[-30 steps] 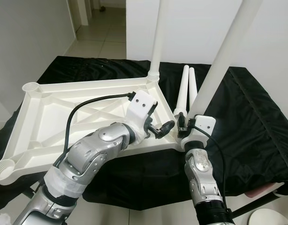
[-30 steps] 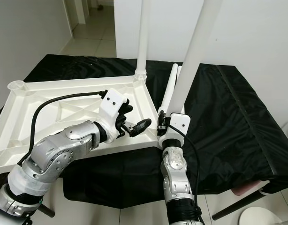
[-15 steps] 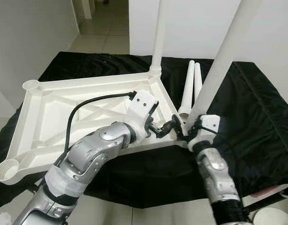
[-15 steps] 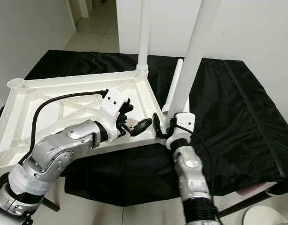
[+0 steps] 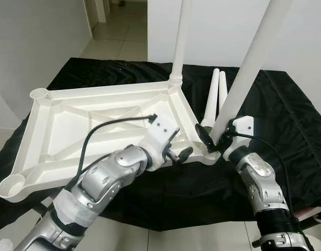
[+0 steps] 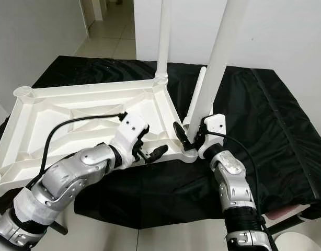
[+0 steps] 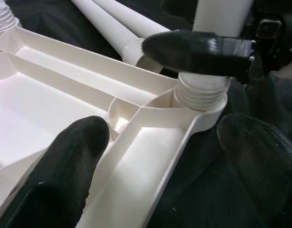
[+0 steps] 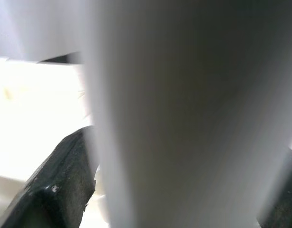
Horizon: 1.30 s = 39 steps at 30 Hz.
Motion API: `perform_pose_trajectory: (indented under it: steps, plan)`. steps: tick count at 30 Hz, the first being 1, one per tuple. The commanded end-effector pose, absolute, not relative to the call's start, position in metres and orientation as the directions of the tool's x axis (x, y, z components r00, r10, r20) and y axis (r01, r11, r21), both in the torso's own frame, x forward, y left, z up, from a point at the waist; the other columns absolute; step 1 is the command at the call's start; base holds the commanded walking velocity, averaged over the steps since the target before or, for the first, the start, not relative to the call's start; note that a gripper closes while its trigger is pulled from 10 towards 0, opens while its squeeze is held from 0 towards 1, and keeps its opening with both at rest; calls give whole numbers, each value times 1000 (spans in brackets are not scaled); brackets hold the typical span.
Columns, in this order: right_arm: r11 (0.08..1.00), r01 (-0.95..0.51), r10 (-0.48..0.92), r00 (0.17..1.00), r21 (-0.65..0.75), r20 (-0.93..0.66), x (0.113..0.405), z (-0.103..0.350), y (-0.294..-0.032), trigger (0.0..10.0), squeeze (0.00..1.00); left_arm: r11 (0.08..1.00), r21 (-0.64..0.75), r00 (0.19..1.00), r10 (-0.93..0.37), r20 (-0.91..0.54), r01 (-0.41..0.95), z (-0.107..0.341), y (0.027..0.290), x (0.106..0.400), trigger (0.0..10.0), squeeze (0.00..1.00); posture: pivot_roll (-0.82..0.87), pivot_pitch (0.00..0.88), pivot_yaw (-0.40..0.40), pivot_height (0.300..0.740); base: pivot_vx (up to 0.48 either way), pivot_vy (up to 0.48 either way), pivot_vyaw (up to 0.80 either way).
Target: Building children table
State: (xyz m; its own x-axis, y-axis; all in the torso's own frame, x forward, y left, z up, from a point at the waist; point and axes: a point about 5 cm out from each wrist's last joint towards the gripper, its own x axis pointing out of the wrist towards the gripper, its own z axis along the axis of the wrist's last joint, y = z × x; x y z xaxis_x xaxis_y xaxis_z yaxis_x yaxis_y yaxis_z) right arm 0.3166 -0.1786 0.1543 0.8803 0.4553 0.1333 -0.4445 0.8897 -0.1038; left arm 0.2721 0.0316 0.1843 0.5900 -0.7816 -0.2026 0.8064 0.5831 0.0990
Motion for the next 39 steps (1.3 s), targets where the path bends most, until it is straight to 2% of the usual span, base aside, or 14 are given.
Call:
perform_pose_trajectory:
  steps: [1,7,9,10,12,13,14,15,18,19,24,25,26,39]
  plan:
    - [867,-485,496,862,-118,105,318,153,-179,10000,0,454,82,460,-858,-229,887,178,28,265,10000,0,-8,9,8,740,0,0,0]
    - [816,-560,569,822,-144,28,321,148,-185,10000,0,462,87,468,-852,-233,883,171,27,265,10000,0,-5,0,3,740,0,0,0]
    - [803,-579,586,810,-143,9,321,145,-186,8902,0,466,90,474,-851,-227,880,170,27,266,10000,0,-5,0,3,740,0,0,0]
    - [797,-588,594,805,-140,0,320,143,-186,5961,0,470,94,478,-850,-222,878,170,27,266,10000,0,-2,0,0,740,0,0,0]
    - [793,-594,599,801,-137,-6,320,142,-187,5961,0,472,97,481,-849,-219,876,170,27,266,10000,0,-2,0,0,740,0,0,0]
    - [789,-600,603,797,-130,-16,320,140,-187,4078,0,473,99,483,-849,-216,876,169,27,266,10000,0,-2,0,-1,740,0,0,0]
    - [789,-600,603,797,-130,-16,320,140,-187,4078,0,473,99,483,-849,-216,876,169,27,266,10000,0,-2,0,-1,740,0,0,0]
    - [784,-609,611,791,-118,-28,319,137,-188,2510,0,473,103,484,-849,-212,875,168,26,266,10000,0,-2,0,-2,740,0,0,0]
    - [780,-616,617,786,-111,-33,319,135,-188,2510,0,473,106,485,-849,-210,875,167,26,266,10000,0,-2,0,-2,740,0,0,0]
    - [782,-615,615,788,-105,-35,319,134,-189,0,0,473,106,485,-849,-209,874,167,26,266,10000,0,-2,0,-2,740,0,0,0]
    - [807,-588,587,809,-54,-33,314,126,-188,0,0,474,106,485,-851,-202,874,168,25,265,10000,0,-3,0,-7,740,0,0,0]
    - [818,-574,573,819,-43,-32,313,124,-187,3961,0,473,106,485,-851,-200,874,168,25,265,10000,0,-3,0,-9,740,0,0,0]
    - [838,-546,545,838,-14,-23,312,123,-185,10000,0,473,106,485,-852,-198,875,168,24,265,10000,0,-2,0,-12,740,0,0,0]
    - [983,-163,164,986,84,-2,308,117,-167,10000,0,490,98,499,-850,-167,866,173,23,267,10000,0,-6,0,-24,740,0,0,0]
